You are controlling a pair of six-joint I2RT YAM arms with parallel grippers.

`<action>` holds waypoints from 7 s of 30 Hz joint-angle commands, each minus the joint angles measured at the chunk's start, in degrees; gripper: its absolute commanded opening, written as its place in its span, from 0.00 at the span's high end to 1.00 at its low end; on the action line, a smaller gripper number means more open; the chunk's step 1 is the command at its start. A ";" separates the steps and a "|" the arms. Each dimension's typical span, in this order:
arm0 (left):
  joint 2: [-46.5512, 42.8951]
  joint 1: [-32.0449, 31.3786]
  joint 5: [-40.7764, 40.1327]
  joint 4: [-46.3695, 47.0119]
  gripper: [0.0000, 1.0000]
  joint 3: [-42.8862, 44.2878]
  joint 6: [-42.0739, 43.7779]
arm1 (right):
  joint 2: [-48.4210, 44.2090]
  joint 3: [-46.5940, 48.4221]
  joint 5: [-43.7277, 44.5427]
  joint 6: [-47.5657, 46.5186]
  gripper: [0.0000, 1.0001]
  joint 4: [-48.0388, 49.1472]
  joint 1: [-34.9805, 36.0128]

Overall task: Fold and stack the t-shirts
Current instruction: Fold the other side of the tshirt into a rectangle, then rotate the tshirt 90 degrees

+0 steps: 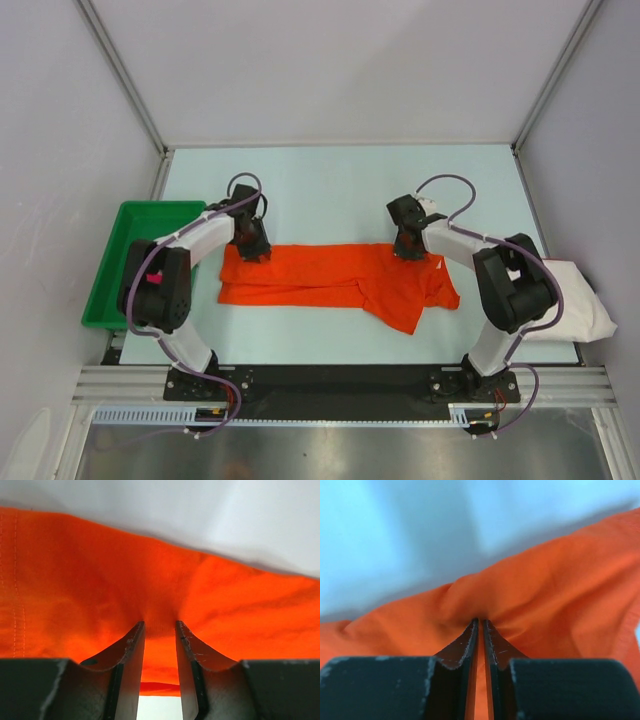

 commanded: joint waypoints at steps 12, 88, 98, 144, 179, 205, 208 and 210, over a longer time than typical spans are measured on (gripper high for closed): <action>5.77 3.95 -3.77 -5.42 0.66 -0.80 -1.94 | 6.18 2.66 -6.35 4.58 0.89 -1.66 -11.03; 16.76 4.30 -9.40 -2.17 0.66 17.22 4.48 | -15.79 -18.08 15.89 35.60 0.94 -23.99 24.73; 17.90 4.30 -10.36 -3.22 0.76 17.48 4.13 | -12.36 -19.40 15.01 39.03 1.00 -23.72 24.65; 4.72 -3.16 -8.52 -7.35 1.00 -3.17 4.92 | 18.03 14.58 6.66 12.14 1.00 -15.02 -3.39; 8.94 -37.17 4.14 -9.55 1.00 7.45 -6.68 | 51.62 73.85 -23.22 -1.49 1.00 -14.76 -4.45; -16.82 -33.94 -24.26 -4.92 0.48 7.64 -3.18 | 1.48 32.59 -5.64 -8.78 0.39 -3.07 -0.86; -12.70 -32.00 -18.90 -0.43 0.53 8.07 0.34 | -6.44 21.61 -6.09 -6.50 0.42 -2.54 2.13; -10.06 -31.38 -16.44 1.78 0.57 9.12 2.71 | -10.24 15.87 -5.04 -4.58 0.44 -2.10 4.68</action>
